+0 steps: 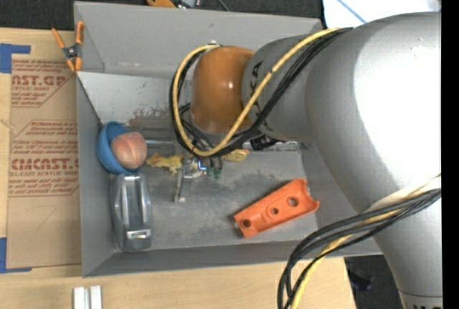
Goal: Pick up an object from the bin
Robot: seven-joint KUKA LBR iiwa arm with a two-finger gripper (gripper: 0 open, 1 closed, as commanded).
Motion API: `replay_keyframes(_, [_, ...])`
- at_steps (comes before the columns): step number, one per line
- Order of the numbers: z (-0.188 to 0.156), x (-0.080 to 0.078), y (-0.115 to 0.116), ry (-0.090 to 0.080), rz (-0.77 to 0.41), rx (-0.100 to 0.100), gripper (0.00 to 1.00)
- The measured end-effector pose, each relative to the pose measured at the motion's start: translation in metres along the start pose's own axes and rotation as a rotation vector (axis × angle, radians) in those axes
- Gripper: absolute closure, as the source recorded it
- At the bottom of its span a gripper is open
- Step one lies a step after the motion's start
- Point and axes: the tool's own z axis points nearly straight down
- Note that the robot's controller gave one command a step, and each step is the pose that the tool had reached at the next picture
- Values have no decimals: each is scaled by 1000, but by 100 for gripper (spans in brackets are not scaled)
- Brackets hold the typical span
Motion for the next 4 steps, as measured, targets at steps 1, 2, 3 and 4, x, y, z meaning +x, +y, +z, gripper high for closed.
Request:
replay_keyframes(1, [2,-5,5,-7,13,-1,0])
replay_keyframes(2, [0,-2,2,-4,2,-1,0])
replay_keyframes(3, [2,-5,5,-8,11,-3,0])
replay_keyframes(4, [0,-2,4,-7,2,-3,100])
